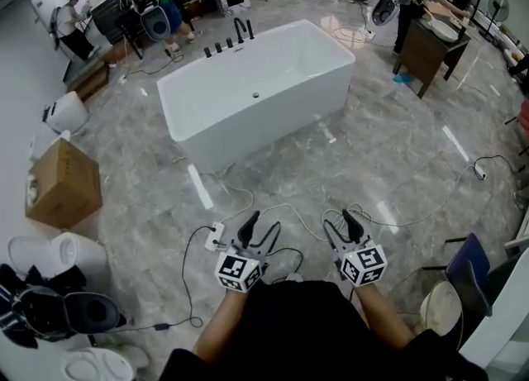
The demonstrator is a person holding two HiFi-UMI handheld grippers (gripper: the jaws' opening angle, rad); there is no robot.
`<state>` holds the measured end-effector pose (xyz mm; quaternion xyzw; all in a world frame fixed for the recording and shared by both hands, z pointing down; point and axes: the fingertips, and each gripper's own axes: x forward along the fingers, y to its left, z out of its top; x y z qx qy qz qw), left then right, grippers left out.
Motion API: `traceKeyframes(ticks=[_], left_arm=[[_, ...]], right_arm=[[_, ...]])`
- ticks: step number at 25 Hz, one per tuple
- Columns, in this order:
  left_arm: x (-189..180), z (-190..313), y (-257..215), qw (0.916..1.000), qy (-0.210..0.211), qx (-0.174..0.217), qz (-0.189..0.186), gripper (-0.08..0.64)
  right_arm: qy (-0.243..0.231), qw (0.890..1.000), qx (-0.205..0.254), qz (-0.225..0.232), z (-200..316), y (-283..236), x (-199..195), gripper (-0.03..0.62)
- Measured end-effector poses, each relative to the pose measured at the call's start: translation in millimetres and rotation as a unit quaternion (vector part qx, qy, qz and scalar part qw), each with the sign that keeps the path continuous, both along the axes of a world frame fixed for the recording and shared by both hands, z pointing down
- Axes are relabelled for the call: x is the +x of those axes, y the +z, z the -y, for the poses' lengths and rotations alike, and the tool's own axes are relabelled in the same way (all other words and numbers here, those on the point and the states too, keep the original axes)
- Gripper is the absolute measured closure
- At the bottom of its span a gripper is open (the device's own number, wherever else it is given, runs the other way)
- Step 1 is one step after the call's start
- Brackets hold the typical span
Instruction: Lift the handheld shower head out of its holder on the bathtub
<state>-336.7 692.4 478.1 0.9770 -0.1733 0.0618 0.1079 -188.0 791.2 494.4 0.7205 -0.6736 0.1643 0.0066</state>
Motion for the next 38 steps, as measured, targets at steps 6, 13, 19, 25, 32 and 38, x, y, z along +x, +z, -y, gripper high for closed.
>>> traceKeyframes(ticks=[6,13,19,25,32,38], left_arm=[[-34.6,10.7,1.8,0.9993,-0.031,0.001,0.020,0.331],[-43.7,32.2,15.3,0.9988,-0.042,-0.014,0.022,0.331],[-14.9,71.2,6.6,0.9998,-0.015,-0.012,0.006,0.330],[19.7,137.9,11.0,0.9999,-0.007,-0.007,-0.006,0.330],[63.5,243.3,3.3,0.9959,0.009,-0.043,-0.080,0.321],[82.9,356.0,19.2,0.9969,0.010,-0.053,-0.057,0.321]], right_arm=[[-0.011,1.000,-0.010,0.017,5.0,14.7,-8.4,0.382],[-0.004,0.999,-0.024,0.036,12.6,32.2,-22.2,0.381],[0.021,0.998,-0.042,0.036,39.4,41.9,-7.0,0.382],[0.020,0.999,-0.041,0.011,99.7,39.4,24.5,0.382],[0.025,0.998,-0.053,0.032,219.6,37.9,69.2,0.380],[0.005,0.998,-0.058,0.016,339.1,27.4,78.5,0.380]])
